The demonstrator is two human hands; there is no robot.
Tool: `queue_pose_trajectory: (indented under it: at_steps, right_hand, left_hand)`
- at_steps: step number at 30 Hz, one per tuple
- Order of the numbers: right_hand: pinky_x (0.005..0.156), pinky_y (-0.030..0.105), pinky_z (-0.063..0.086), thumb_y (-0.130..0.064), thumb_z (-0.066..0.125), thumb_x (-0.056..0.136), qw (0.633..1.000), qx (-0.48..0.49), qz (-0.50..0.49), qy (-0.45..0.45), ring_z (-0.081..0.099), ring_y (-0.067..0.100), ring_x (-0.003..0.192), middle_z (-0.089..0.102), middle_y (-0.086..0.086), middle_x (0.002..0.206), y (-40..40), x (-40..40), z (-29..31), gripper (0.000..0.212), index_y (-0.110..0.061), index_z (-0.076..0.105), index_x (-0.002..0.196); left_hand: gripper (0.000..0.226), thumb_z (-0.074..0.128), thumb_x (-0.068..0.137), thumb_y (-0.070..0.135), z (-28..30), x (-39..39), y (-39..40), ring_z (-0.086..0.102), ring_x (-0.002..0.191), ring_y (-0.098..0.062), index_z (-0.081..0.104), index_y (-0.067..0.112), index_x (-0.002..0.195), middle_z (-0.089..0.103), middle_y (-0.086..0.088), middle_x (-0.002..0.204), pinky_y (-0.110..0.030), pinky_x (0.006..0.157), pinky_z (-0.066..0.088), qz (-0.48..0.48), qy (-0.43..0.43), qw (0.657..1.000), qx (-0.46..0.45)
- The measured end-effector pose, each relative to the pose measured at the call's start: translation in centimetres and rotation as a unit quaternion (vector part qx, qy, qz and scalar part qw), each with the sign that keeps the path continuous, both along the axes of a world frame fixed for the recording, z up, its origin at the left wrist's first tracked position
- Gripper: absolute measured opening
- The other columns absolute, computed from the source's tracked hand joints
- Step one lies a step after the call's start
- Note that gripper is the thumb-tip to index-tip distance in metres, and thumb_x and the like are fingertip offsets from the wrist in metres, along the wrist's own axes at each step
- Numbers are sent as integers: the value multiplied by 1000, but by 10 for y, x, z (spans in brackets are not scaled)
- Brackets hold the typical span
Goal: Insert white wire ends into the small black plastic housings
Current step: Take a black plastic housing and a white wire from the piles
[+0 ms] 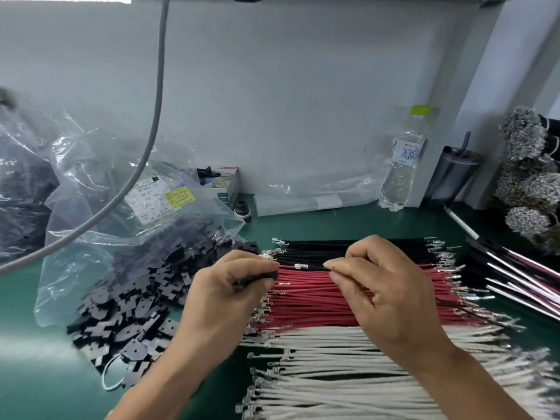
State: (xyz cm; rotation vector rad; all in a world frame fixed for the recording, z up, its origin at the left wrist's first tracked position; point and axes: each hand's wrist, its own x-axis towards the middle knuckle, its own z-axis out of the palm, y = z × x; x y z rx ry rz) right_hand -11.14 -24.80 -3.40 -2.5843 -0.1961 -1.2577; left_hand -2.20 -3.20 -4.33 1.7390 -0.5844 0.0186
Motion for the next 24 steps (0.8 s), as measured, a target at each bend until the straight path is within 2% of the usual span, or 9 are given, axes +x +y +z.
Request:
queue_pose_trajectory:
  at_steps: [3, 6, 11, 14, 16, 18, 22, 24]
  right_hand:
    - [67, 11, 40, -32, 62, 94, 999, 31, 12, 12, 54, 6, 77, 57, -9, 84, 2, 1, -2, 22, -18, 80, 93]
    - [66, 13, 41, -31, 63, 95, 998, 50, 31, 25, 56, 6, 77, 58, -10, 85, 4, 3, -1, 20, -19, 79, 94]
    - [63, 18, 44, -29, 67, 93, 997, 47, 43, 43, 56, 8, 76, 59, -10, 85, 8, 2, 0, 15, -20, 78, 93]
    - [62, 19, 44, -29, 67, 92, 997, 46, 45, 51, 56, 8, 75, 59, -9, 84, 7, 2, 1, 15, -19, 79, 93]
    - [61, 20, 45, -29, 67, 92, 995, 58, 51, 58, 56, 8, 75, 59, -9, 84, 5, 1, 3, 16, -19, 79, 92]
    - [60, 23, 46, -30, 66, 92, 994, 64, 60, 61, 56, 9, 74, 59, -8, 82, 5, 0, 4, 18, -18, 79, 91]
    - [57, 30, 49, -29, 65, 92, 992, 69, 86, 64, 57, 14, 72, 59, -6, 82, 9, 0, 5, 20, -15, 80, 93]
    - [58, 33, 50, -30, 65, 92, 989, 87, 102, 69, 57, 15, 74, 59, -6, 82, 10, 1, 5, 22, -14, 80, 94]
  left_hand:
    - [32, 74, 91, 7, 2, -5, 0, 68, 92, -10, 77, 36, 103, 70, 16, 104, -36, 73, 60, 23, -86, 994, 67]
    - [43, 81, 84, 9, 3, -9, -5, 72, 85, -8, 72, 46, 106, 71, 19, 99, -30, 67, 61, 34, -79, 995, 58]
    - [36, 87, 72, 1, 2, -11, -9, 70, 76, -8, 83, 26, 97, 73, 16, 89, -14, 65, 55, 43, -112, 992, 24]
    - [37, 85, 72, -3, 2, -12, -6, 72, 76, -17, 83, 29, 91, 77, 5, 86, -25, 70, 61, 13, -33, 999, -38]
    - [32, 85, 71, -1, 4, -13, -6, 74, 79, -27, 83, 25, 90, 79, -4, 85, -32, 75, 64, -12, 27, 996, -90]
    - [27, 83, 67, 5, 6, -14, -6, 75, 80, -29, 83, 20, 89, 79, -10, 85, -32, 76, 64, -30, 64, 990, -124]
    - [26, 84, 64, 5, 10, -13, -5, 73, 78, -22, 84, 16, 88, 79, -14, 87, -24, 72, 62, -50, 104, 984, -136]
    - [28, 85, 61, 6, 12, -12, -3, 75, 81, -24, 84, 13, 88, 79, -16, 89, -25, 73, 62, -63, 125, 980, -144]
